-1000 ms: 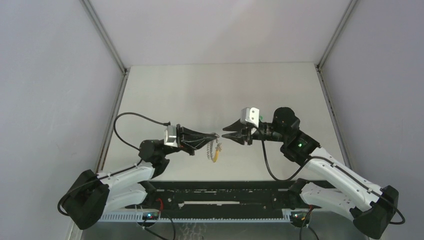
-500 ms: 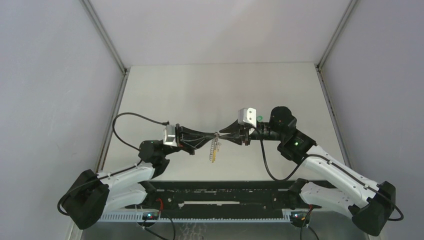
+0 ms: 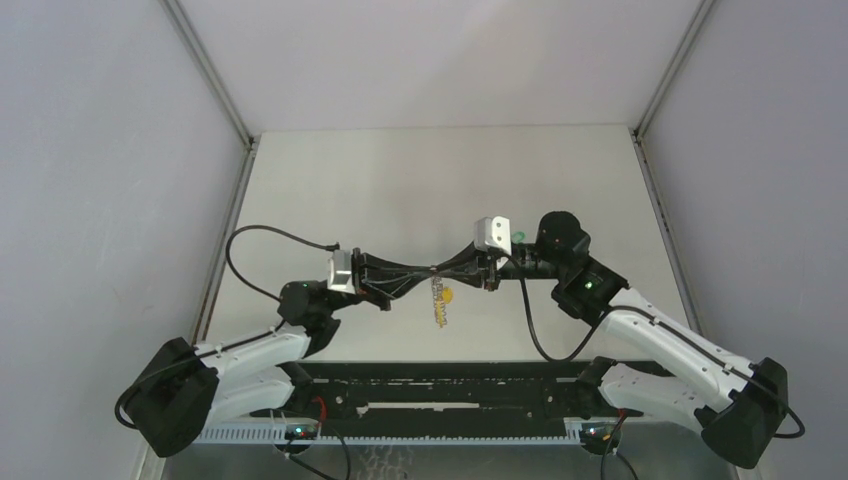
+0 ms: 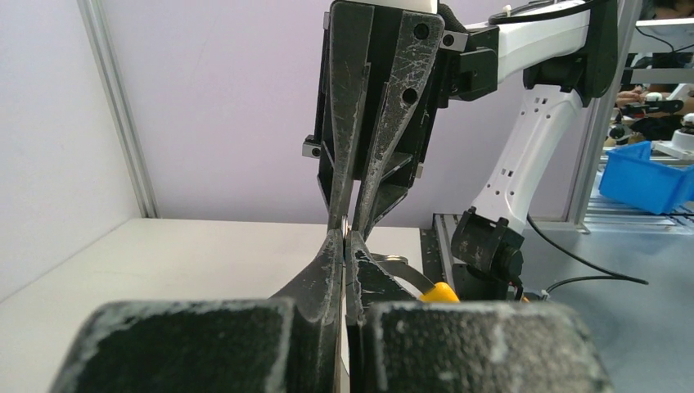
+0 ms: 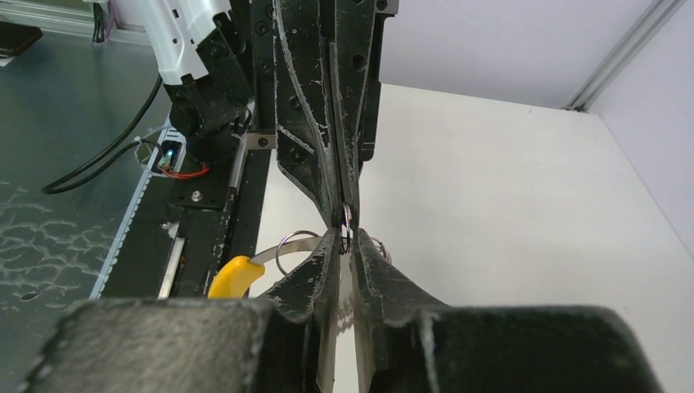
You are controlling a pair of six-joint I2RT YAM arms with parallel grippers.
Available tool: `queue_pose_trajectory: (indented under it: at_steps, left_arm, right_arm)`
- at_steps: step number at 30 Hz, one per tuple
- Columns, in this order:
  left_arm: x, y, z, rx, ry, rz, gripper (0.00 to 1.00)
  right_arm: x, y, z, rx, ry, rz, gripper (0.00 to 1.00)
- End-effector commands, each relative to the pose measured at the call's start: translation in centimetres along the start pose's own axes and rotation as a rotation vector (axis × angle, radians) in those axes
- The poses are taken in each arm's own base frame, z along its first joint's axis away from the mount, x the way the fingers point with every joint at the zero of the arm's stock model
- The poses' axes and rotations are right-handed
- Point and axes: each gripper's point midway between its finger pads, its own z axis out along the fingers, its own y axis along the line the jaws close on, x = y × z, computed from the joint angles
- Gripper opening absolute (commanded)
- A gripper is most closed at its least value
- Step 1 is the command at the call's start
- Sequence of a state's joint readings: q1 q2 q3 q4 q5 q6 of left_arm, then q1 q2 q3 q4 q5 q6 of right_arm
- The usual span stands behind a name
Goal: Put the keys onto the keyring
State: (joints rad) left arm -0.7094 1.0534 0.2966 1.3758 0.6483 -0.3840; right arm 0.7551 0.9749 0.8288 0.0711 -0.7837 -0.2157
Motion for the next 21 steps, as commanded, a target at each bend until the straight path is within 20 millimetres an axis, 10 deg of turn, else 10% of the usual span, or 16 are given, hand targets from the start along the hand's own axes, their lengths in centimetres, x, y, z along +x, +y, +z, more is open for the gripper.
queue_pose_trajectory:
  at_steps: [1, 21]
  left_arm:
    - [-3.18, -0.39, 1.04, 0.021, -0.099, 0.052, 0.00]
    - [-3.04, -0.84, 0.87, 0.033, -0.096, 0.057, 0.01]
  right_arm:
    - [-0.72, 0.30, 0.33, -0.026, -0.030, -0.002, 0.08]
    - [-0.74, 0.64, 0.14, -0.040, -0.022, 0.025, 0.00]
